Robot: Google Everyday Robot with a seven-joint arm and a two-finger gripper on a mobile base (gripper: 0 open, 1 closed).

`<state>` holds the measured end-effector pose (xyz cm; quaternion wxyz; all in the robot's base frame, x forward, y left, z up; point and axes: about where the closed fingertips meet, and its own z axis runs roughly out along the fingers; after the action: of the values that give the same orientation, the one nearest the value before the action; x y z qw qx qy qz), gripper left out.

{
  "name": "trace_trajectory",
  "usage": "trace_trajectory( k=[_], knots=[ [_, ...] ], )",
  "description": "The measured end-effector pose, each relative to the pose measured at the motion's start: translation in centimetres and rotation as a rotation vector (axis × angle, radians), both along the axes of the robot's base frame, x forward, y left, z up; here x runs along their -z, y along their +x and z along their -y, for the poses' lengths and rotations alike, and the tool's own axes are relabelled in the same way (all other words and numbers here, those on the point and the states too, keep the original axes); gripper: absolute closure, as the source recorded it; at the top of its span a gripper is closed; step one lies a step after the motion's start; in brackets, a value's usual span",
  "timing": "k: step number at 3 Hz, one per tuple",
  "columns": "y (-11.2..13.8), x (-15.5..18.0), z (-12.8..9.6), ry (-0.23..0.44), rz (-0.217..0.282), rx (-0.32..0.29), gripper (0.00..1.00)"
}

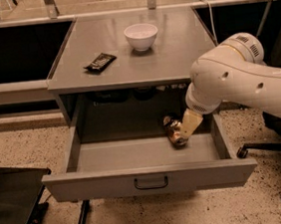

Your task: Pick orange can from top drawer and place on counter

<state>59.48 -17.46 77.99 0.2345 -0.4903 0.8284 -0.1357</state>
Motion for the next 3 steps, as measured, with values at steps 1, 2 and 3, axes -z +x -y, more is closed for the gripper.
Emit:
trace_trajectory(
  k=[1, 2, 3],
  knots=[
    [-0.1, 0.6, 0.2, 0.096, -0.022, 0.046, 0.0],
    [-0.2, 2.5, 0.7, 0.319, -0.086, 0.216, 0.0],
    [-0.7, 2.5, -0.6, 0.398, -0.119, 0.253, 0.0]
  ],
)
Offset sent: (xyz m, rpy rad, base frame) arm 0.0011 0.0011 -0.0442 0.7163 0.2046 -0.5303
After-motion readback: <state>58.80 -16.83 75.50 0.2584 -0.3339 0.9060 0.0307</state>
